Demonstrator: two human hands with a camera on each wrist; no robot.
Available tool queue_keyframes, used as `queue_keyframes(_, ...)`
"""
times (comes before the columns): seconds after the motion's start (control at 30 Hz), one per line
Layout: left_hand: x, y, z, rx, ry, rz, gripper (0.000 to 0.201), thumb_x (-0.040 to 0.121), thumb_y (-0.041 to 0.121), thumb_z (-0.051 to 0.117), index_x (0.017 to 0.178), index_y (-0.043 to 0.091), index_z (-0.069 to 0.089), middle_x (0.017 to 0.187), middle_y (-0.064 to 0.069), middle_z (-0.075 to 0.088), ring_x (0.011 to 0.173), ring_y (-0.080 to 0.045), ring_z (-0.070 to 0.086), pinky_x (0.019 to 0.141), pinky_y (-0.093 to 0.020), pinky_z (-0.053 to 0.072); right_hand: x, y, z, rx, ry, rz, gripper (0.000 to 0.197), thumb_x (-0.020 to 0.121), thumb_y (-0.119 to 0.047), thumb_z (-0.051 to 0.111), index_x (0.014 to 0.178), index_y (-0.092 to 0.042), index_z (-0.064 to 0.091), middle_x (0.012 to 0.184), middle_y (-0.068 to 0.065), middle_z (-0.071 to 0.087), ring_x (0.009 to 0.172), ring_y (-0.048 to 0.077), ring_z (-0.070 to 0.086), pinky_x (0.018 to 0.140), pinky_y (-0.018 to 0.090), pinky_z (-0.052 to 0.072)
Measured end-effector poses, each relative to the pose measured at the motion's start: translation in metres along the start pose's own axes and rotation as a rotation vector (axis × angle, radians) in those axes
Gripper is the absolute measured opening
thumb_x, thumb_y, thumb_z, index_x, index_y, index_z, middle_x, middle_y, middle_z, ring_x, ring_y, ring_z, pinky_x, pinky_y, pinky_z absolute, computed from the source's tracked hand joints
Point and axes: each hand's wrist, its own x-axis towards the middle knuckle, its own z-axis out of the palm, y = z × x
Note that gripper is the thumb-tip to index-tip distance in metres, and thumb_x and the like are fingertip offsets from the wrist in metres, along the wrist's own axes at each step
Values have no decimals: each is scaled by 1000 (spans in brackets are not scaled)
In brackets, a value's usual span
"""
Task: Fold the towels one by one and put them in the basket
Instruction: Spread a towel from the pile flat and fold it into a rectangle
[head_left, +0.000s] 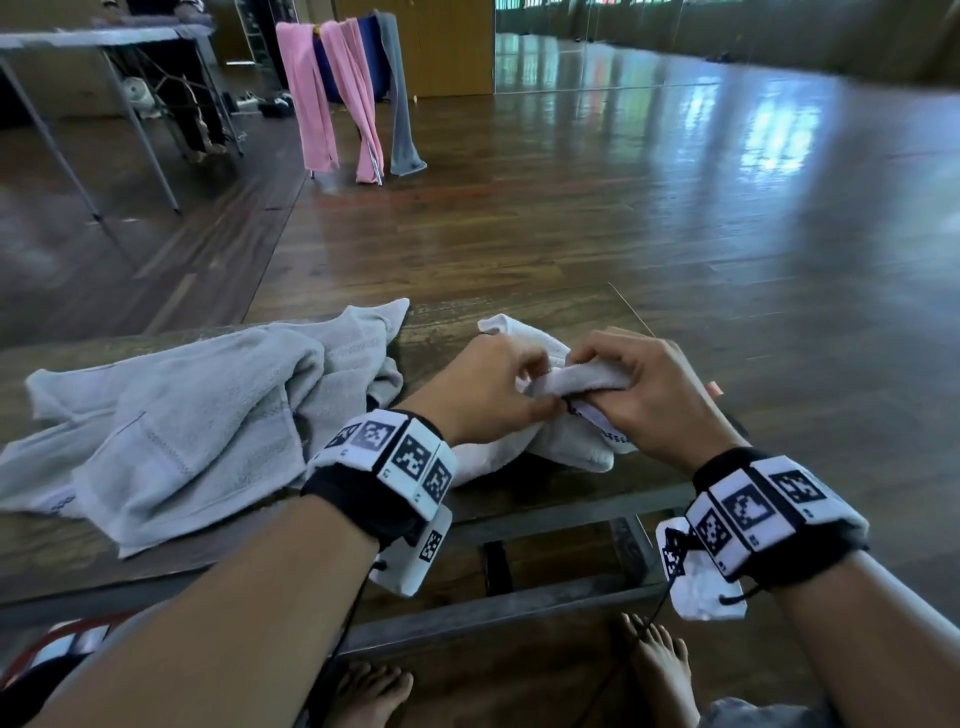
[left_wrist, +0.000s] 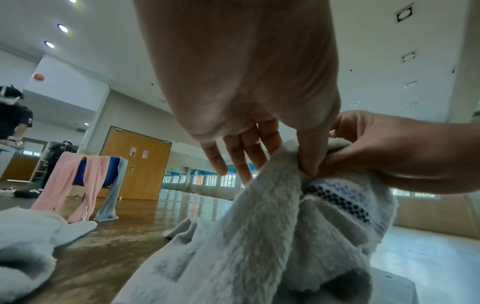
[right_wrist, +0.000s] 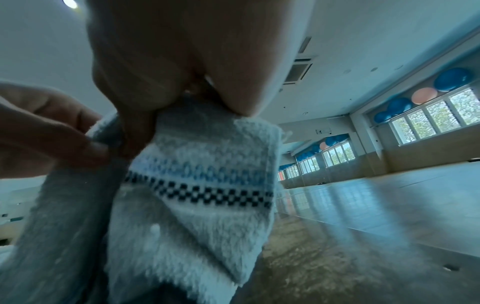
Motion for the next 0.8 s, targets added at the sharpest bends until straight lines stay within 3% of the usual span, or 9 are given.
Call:
queue_keyframes(0.07, 1, -4, -3, 51, 45, -29, 19, 79, 28, 76, 78, 14, 62, 76, 1, 64, 73, -14, 58, 67, -26, 45, -1, -2, -2, 40, -31, 57, 20, 78, -13, 82, 93, -21, 71, 83, -2, 69, 78, 18, 65, 70, 35, 53)
queue_keyframes(0.13, 0, -11, -9, 55, 111, -70, 24, 76, 31, 78, 71, 22, 57, 65, 10, 56, 62, -8, 51, 60, -23, 38, -2, 2, -5, 46, -78, 100, 16, 84, -19, 77, 95, -26, 69, 81, -4, 68, 72, 13, 64, 64, 27, 51)
queue_keyframes(0.3, -6, -30, -26, 99, 260, -219, 24, 72, 37, 79, 61, 20, 66, 58, 6, 62, 60, -11, 56, 68, -26, 46, 0, 21, -13, -198, -43, 156, 9, 93, -18, 66, 87, -17, 73, 83, -8, 65, 82, 10, 60, 68, 20, 41)
queue_keyframes(0.43, -12, -46, -40, 158, 352, -308, 22, 79, 24, 73, 57, 20, 69, 52, 3, 59, 56, -17, 56, 49, -31, 43, -2, 34, -27, -287, 82, 269, 13, 92, -24, 68, 85, -24, 79, 76, -7, 71, 76, 16, 64, 71, 35, 54)
queue_keyframes(0.5, -15, -52, -44, 156, 442, -328, 32, 86, 16, 66, 53, 17, 63, 50, -2, 54, 51, -19, 49, 49, -36, 40, -4, 37, -32, -315, 136, 335, 13, 91, -25, 67, 86, -28, 78, 80, -8, 70, 75, 19, 63, 69, 38, 55)
queue_keyframes(0.57, -19, -56, -44, 119, 544, -340, 24, 90, 14, 62, 67, 12, 71, 57, -7, 62, 57, -24, 55, 55, -42, 46, -5, 42, -35, -342, 139, 393, 14, 91, -23, 66, 84, -30, 76, 79, -7, 66, 70, 19, 61, 64, 36, 55)
queue_keyframes(0.67, -23, -61, -35, -140, 556, -414, 19, 91, 11, 56, 91, 13, 75, 61, 1, 63, 58, -19, 55, 55, -32, 44, -4, 51, -36, -352, 38, 434, 18, 93, -24, 67, 78, -25, 75, 73, 0, 67, 65, 20, 61, 60, 31, 49)
queue_keyframes(0.73, -23, -63, -27, -292, 442, -454, 17, 91, 9, 55, 87, 2, 70, 61, 1, 56, 57, -15, 47, 56, -24, 38, -3, 53, -34, -312, -142, 409, 24, 95, -28, 68, 72, -25, 74, 62, -2, 66, 56, 14, 58, 55, 26, 43)
queue_keyframes(0.8, -22, -67, -22, -366, 222, -488, 25, 91, 9, 57, 76, -10, 61, 66, -8, 49, 63, -16, 43, 59, -25, 34, -2, 51, -32, -214, -429, 396, 30, 95, -33, 68, 65, -33, 73, 55, -8, 65, 51, 9, 53, 56, 28, 43)
